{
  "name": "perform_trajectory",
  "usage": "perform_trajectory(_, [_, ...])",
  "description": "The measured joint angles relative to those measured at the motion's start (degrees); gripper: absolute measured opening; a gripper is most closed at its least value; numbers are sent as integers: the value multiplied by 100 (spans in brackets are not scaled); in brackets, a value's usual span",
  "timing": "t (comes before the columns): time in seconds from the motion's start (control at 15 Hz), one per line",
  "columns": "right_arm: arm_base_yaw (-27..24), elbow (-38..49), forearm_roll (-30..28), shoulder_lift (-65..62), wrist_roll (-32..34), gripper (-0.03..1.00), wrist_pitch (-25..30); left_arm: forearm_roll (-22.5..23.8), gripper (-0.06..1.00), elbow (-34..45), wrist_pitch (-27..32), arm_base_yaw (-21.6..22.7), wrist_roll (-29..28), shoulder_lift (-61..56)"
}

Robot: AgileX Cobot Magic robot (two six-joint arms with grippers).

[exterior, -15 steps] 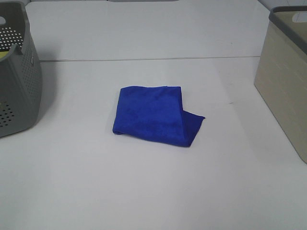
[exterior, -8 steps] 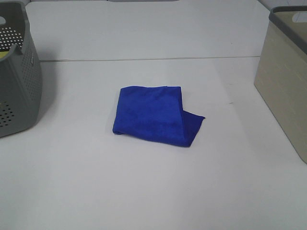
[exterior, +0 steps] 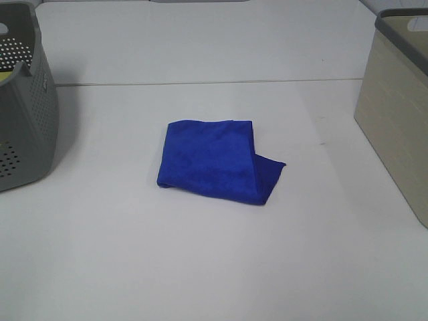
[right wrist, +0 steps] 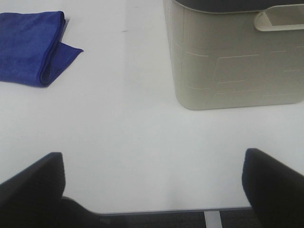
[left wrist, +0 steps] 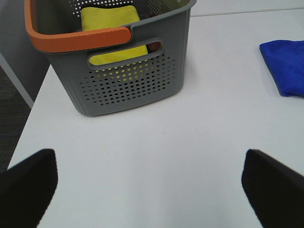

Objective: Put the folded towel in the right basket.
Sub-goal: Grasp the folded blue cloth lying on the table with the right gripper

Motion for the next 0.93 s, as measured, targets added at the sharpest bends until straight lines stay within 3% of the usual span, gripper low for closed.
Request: perform_trajectory(0.93, [0,0,0,0,0,97,0,-212,98,0,0,0,0,0])
